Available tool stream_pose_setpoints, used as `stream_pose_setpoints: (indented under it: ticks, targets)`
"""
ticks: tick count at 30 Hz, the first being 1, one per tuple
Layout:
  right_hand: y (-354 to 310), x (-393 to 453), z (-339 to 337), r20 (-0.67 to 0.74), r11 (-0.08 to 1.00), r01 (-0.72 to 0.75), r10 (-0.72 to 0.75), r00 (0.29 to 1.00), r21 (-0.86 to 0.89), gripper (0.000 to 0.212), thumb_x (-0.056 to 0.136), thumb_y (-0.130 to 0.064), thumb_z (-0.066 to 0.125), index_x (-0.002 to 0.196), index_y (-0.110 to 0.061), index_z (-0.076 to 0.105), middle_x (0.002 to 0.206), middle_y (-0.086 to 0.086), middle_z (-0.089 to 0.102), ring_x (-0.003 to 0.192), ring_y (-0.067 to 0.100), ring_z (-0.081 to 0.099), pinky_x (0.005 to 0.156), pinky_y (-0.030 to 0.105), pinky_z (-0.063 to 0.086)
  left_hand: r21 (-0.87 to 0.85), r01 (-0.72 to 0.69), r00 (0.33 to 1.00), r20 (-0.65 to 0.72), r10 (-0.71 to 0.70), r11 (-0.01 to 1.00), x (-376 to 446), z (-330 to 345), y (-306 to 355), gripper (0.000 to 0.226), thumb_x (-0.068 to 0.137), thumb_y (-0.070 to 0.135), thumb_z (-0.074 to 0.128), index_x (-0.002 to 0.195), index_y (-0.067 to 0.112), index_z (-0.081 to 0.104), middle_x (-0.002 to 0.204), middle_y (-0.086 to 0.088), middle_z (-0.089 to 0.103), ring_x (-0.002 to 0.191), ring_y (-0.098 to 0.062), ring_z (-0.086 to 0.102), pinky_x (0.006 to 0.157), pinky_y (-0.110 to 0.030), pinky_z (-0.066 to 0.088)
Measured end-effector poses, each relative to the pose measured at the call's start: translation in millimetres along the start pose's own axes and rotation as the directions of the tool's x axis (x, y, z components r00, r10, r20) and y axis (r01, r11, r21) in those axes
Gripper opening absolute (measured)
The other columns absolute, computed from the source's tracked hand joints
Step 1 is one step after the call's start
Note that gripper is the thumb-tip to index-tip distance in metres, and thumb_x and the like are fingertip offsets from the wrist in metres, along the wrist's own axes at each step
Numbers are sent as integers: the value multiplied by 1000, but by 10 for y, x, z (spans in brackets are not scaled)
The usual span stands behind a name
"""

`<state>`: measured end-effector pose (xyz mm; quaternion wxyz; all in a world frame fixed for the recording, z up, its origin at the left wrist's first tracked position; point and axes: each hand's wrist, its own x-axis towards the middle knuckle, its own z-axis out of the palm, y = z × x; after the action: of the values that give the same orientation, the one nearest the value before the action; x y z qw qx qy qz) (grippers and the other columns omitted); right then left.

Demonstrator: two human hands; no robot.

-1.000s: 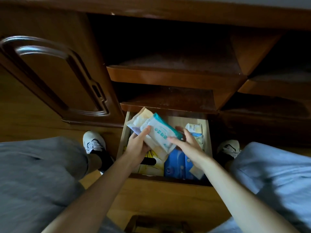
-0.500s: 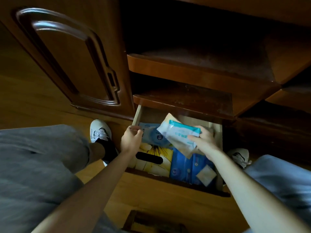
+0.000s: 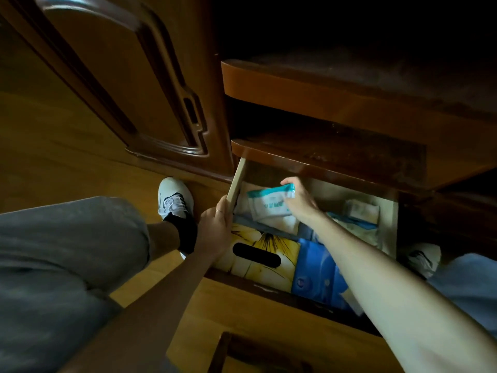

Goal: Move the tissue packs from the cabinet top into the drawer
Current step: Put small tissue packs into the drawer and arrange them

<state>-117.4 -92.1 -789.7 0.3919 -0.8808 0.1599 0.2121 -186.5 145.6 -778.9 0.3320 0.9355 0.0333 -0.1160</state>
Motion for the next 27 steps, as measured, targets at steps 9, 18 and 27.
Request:
stream_pose_setpoints:
  ticks: [9,18,27]
  targets:
    - [267,-41,289,46,894,104,-93,995,-436,54,92,-43,67,138,-22,47,124,4,66,107,27,64,81,37,55,12,81,992,-96,-80,997,14,210,-92,47,108,37,35,153,25,29,109,-10,59,94,-29,60,79,-46,54]
    - [135,-86,329,272,803,230,-89,958,-550,50,97,-50,56,137,-19,52,139,4,48,126,27,47,94,43,48,57,94,993,-81,-89,994,43,221,-108,47,106,34,39,152,26,28,110,-10,59,97,-29,58,80,-44,51]
    - [611,-857,-565,-26,864,174,-210,977,-473,25,100,-30,52,124,-28,57,119,-1,67,100,24,67,70,34,45,170,98,995,-52,-90,981,62,164,-91,51,105,35,36,154,21,29,118,-22,56,103,-45,58,84,-53,49]
